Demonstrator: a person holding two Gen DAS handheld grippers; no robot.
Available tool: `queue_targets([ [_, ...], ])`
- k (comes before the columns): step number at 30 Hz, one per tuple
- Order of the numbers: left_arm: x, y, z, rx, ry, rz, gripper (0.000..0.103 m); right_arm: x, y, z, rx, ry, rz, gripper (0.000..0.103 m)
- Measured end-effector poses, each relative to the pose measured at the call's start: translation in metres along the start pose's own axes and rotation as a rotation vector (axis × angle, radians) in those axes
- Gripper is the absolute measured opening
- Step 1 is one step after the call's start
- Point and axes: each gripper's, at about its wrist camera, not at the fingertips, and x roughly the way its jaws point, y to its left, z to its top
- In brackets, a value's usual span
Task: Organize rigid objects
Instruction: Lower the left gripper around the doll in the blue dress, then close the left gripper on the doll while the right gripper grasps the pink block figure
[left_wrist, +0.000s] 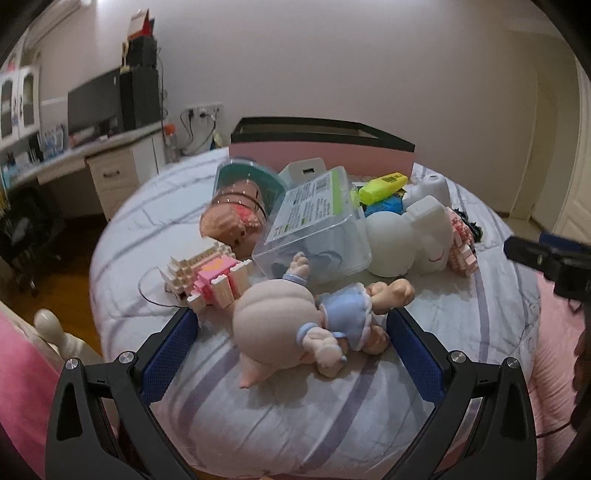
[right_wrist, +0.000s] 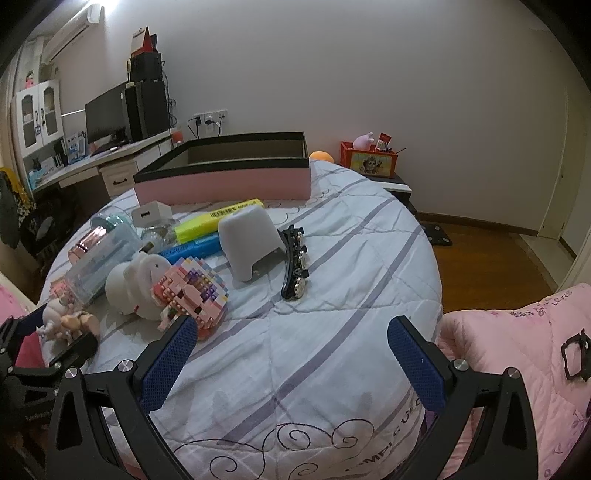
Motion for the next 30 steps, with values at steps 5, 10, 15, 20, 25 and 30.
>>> queue_targets([
  [5,0.003,0.0,0.004,0.012,-0.006,-0.051,0.091,0.006,0.002,-0.002,-0.006,0.015,0.001,0.103],
  [10,0.001,0.008,0.007,-0.016,-0.005,-0.089,0.091,0.009,0.002,-0.001,-0.005,0.008,0.008,0.103],
  [15,-0.011,0.01,0.01,-0.02,-0.033,-0.117,0.091,0.013,0.008,0.001,-0.012,0.011,0.045,0.103],
  [20,-0.011,0.017,0.007,-0.048,-0.056,-0.14,0.09,0.023,0.023,0.0,-0.043,0.018,0.129,0.103],
  [25,-0.005,0.015,0.004,-0.033,-0.052,-0.158,0.09,0.046,0.025,0.003,-0.025,0.057,0.193,0.103],
  [30,-0.009,0.014,0.009,-0.022,-0.065,-0.168,0.09,0.056,0.014,0.011,0.009,0.062,0.286,0.091],
])
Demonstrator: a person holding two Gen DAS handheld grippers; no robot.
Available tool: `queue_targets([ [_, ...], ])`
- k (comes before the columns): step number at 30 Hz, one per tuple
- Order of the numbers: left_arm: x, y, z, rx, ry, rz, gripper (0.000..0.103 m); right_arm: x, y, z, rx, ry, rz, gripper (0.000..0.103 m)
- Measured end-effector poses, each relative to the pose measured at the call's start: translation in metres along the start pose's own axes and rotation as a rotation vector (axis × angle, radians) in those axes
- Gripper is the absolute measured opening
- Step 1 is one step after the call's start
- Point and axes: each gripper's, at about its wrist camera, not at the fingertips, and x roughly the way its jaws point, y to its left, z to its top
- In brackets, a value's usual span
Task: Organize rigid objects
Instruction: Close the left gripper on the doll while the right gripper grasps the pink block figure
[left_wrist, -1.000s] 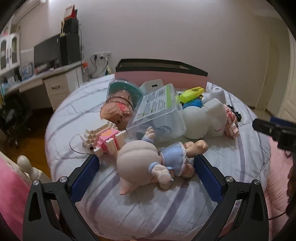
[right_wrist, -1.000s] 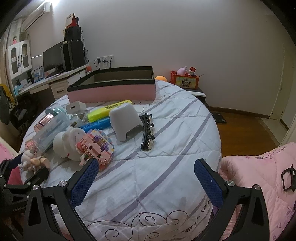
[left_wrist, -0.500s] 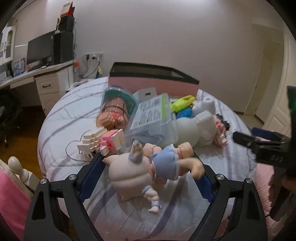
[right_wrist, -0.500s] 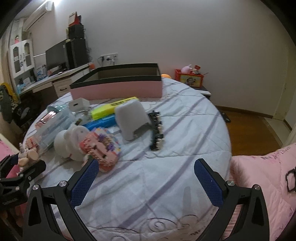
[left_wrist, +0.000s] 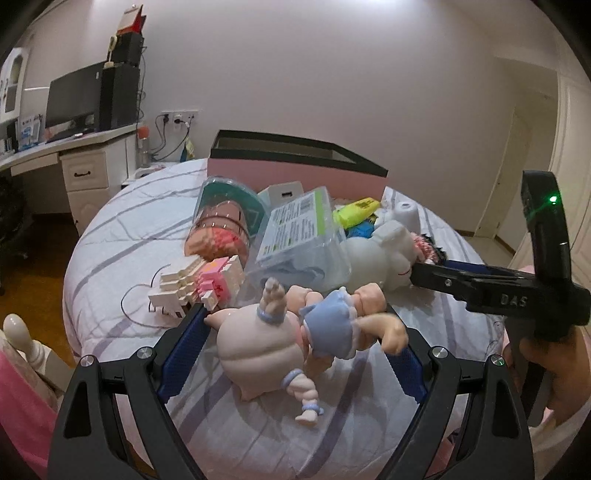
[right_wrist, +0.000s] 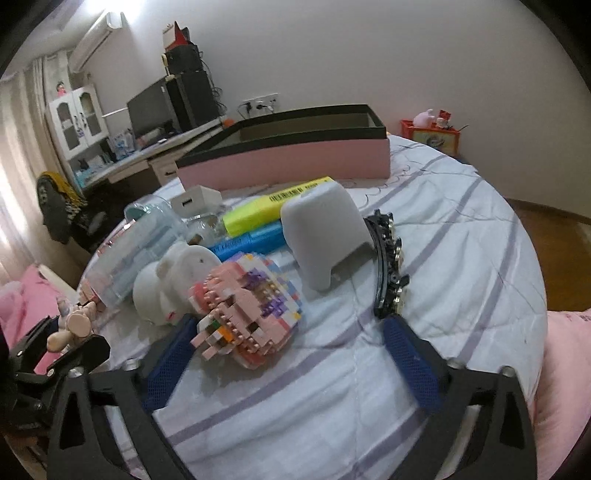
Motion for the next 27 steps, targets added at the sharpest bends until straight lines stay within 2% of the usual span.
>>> queue_targets([
  [1,-0.001,0.0,0.001,0.005,-0.006,0.0,0.09,-0.001,-0.002,0.001,0.0,-0.002,0.02,0.087],
  [3,-0.002,-0.001,0.004,0.005,-0.014,-0.009,0.09,-0.002,-0.005,0.002,0.009,-0.009,0.051,0.066],
  [4,-0.001,-0.001,0.005,0.002,-0.018,-0.012,0.09,-0.002,-0.008,0.002,0.016,-0.009,0.059,0.062],
  [8,0.002,-0.006,0.007,0.008,-0.025,-0.01,0.09,-0.006,-0.011,0.002,0.012,-0.016,0.049,0.059],
  [9,0.001,-0.006,0.007,0.006,-0.029,-0.014,0.09,-0.008,-0.01,0.001,0.005,-0.02,0.026,0.059],
  [11,0.001,-0.007,0.009,-0.005,-0.036,-0.022,0.09,-0.012,-0.011,-0.002,-0.019,-0.035,-0.089,0.059],
  [12,0.001,-0.008,0.009,-0.006,-0.039,-0.025,0.09,-0.012,-0.012,-0.003,-0.019,-0.032,-0.116,0.059],
  [15,0.002,-0.01,0.006,0.012,-0.033,-0.015,0.091,-0.01,-0.017,-0.005,0.033,-0.026,-0.054,0.059],
  [20,-0.003,-0.007,0.0,-0.008,-0.054,-0.023,0.092,-0.001,-0.006,0.0,-0.019,-0.029,-0.07,0.059],
  [25,0.003,-0.008,-0.001,0.009,-0.035,-0.005,0.091,0.005,-0.002,0.006,-0.073,-0.041,-0.088,0.059],
  [26,0.003,-0.008,0.0,0.008,-0.031,-0.005,0.091,0.004,-0.001,0.006,-0.083,-0.041,-0.094,0.044],
  [27,0.003,-0.008,0.0,0.005,-0.028,-0.005,0.091,0.004,-0.002,0.006,-0.084,-0.039,-0.093,0.035],
])
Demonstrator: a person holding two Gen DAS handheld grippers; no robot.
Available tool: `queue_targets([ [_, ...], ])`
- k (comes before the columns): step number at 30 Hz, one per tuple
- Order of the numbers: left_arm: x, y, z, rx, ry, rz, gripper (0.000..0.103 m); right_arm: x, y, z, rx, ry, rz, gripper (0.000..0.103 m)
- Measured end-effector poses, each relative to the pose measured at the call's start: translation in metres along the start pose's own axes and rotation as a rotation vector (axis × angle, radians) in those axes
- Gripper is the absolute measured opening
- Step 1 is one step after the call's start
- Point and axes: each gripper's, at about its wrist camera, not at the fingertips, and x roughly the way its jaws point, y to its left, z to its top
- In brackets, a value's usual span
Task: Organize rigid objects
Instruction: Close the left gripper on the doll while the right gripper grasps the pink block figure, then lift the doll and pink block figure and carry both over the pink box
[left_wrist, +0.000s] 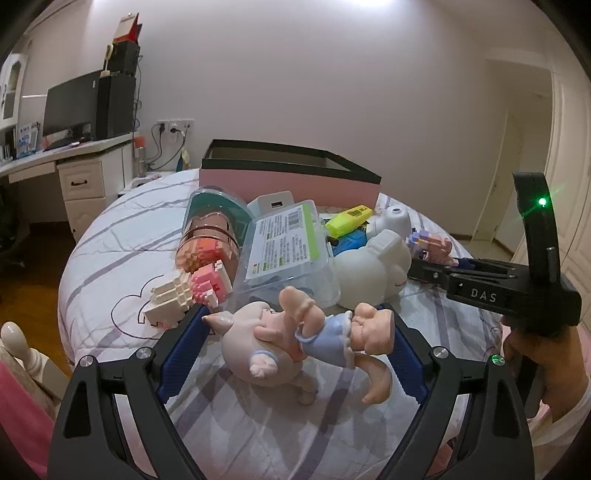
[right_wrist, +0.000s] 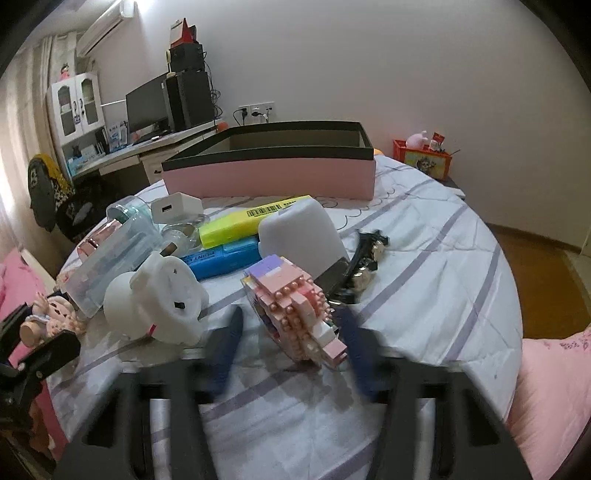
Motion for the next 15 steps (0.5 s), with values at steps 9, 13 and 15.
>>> queue_targets([
  [9,-0.011,-0.004,0.007,0.001,-0.025,-0.044,0.091,-0.017,-0.007,-0.003,0.028,-0.033,0.029,0.028],
  [13,-0.012,-0.009,0.008,0.005,-0.035,-0.044,0.091,-0.025,-0.006,-0.001,0.034,-0.057,0.057,0.028],
  [15,-0.013,-0.011,0.01,0.013,-0.034,-0.045,0.09,-0.027,-0.004,0.001,0.024,-0.059,0.056,0.028],
])
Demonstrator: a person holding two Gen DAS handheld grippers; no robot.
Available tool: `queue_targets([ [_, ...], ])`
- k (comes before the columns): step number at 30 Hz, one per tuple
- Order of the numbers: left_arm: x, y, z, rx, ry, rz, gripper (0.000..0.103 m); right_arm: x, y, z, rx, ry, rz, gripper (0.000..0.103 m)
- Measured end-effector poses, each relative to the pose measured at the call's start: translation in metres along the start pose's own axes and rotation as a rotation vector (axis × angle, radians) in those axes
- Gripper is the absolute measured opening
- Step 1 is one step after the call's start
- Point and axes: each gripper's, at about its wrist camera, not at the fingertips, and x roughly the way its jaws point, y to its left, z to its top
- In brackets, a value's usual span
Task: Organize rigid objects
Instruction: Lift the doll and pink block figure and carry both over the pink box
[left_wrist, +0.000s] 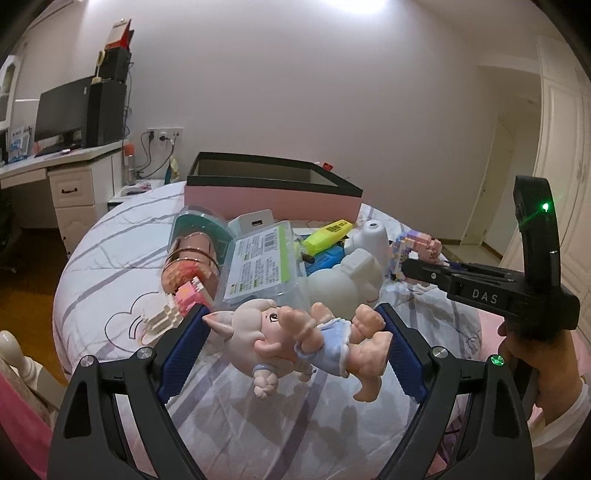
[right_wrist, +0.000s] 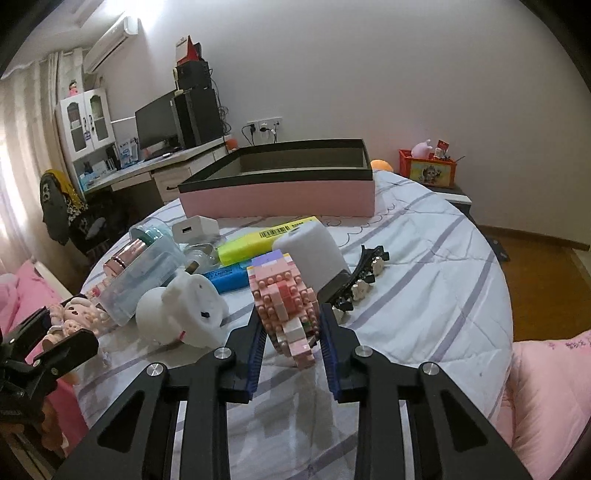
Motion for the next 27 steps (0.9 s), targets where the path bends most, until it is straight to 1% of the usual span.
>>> queue_targets([
  [5,-0.008,-0.005,0.014,0.012,-0.033,-0.018,0.09,-0.004,-0.001,0.01,-0.002,-0.026,0.015,0.028],
  [12,0.003,-0.013,0.057,0.056,-0.073,-0.011,0.091,-0.004,-0.005,0.041,-0.016,-0.062,0.032,0.028],
  [14,0.013,-0.012,0.07,0.055,-0.076,-0.025,0.091,0.0,-0.007,0.053,-0.022,-0.074,0.039,0.028],
  [17,0.032,-0.009,0.092,0.043,-0.039,-0.043,0.09,0.009,-0.01,0.072,-0.03,-0.075,0.048,0.028],
  [19,0.044,-0.006,0.108,0.046,-0.03,-0.048,0.091,0.016,-0.012,0.085,-0.031,-0.074,0.061,0.028],
  [21,0.059,-0.002,0.126,0.057,-0.025,-0.036,0.091,0.026,-0.014,0.101,-0.038,-0.074,0.06,0.028],
  [22,0.07,0.002,0.137,0.06,-0.007,-0.024,0.09,0.032,-0.015,0.109,-0.038,-0.072,0.063,0.028],
  [25,0.104,0.018,0.165,0.042,0.02,0.015,0.09,0.057,-0.018,0.132,-0.038,-0.052,0.076,0.028],
  [27,0.126,0.028,0.18,0.027,0.041,0.026,0.09,0.079,-0.017,0.145,-0.042,-0.019,0.073,0.028],
])
